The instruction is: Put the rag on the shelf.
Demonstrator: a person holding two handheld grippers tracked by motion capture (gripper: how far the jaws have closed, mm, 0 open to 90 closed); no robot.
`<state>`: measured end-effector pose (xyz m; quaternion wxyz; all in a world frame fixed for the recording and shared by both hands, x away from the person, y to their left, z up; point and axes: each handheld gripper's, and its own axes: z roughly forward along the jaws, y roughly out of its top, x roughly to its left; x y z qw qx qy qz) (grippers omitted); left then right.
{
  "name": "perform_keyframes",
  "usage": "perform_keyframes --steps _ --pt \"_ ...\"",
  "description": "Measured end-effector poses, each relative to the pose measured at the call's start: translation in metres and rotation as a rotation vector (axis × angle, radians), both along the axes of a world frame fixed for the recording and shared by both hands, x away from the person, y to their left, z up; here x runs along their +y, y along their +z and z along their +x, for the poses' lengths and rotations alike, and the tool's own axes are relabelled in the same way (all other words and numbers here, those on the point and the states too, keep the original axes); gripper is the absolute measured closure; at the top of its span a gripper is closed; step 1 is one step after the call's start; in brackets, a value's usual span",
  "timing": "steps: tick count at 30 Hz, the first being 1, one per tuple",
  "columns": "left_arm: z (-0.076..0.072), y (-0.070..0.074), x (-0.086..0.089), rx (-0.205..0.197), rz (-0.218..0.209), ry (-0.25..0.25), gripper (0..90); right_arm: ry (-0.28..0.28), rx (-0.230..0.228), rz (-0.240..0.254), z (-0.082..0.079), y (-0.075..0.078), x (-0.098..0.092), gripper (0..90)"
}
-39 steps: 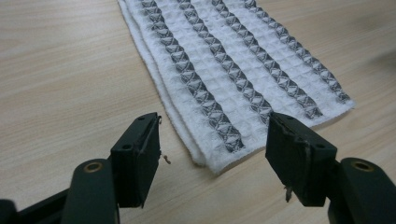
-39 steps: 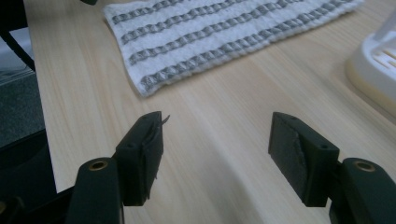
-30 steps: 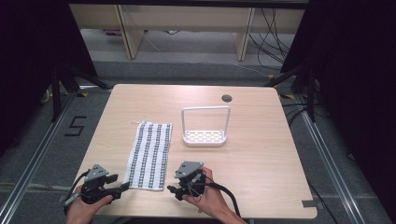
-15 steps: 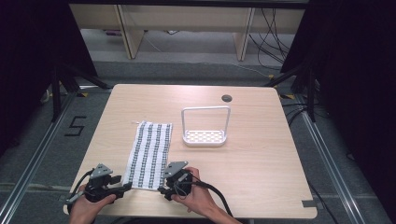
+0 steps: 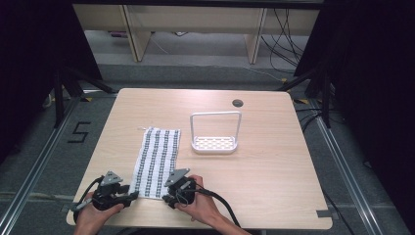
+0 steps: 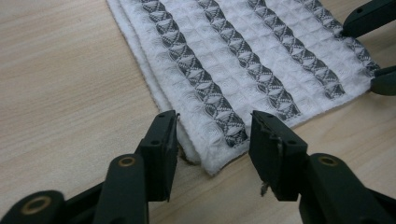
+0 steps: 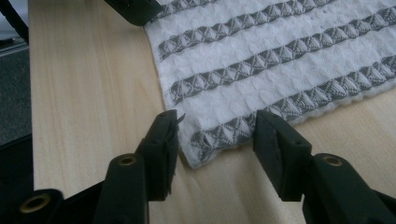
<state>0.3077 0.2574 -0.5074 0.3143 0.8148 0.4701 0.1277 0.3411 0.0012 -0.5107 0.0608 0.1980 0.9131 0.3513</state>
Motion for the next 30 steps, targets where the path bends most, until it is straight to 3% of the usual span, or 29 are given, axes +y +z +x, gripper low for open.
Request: perform_keyframes --steps 4,9,13,15,16,20,24,30 --pt "-0.001 0.000 -0.001 -0.010 0.016 -0.011 60.6 0.015 -0.007 -0.015 0.002 0.001 -0.001 62.4" --pt "-0.002 0.000 -0.004 -0.015 0.027 -0.036 72.4 0.019 -0.001 0.005 0.006 0.000 -0.002 76.3" --pt "-0.002 0.000 -0.010 -0.047 0.036 -0.060 82.8 0.012 0.008 0.016 0.007 -0.001 -0.002 83.6" --pt "-0.003 0.001 -0.009 -0.045 0.034 -0.067 85.0 0.002 0.028 0.020 0.006 -0.001 -0.002 85.1" --pt "-0.004 0.002 -0.009 -0.052 0.028 -0.067 85.5 0.021 0.008 0.027 0.008 0.000 -0.003 85.6" --pt "-0.005 0.009 -0.009 -0.073 0.018 -0.082 86.2 0.014 0.017 0.045 0.007 0.010 -0.006 86.1" --pt "-0.007 0.017 -0.011 -0.102 -0.008 -0.081 86.4 0.020 -0.004 0.071 0.010 0.019 -0.011 86.3" --pt "-0.004 0.030 -0.011 -0.129 -0.038 -0.083 86.5 0.004 0.013 0.105 0.013 0.033 -0.015 86.3"
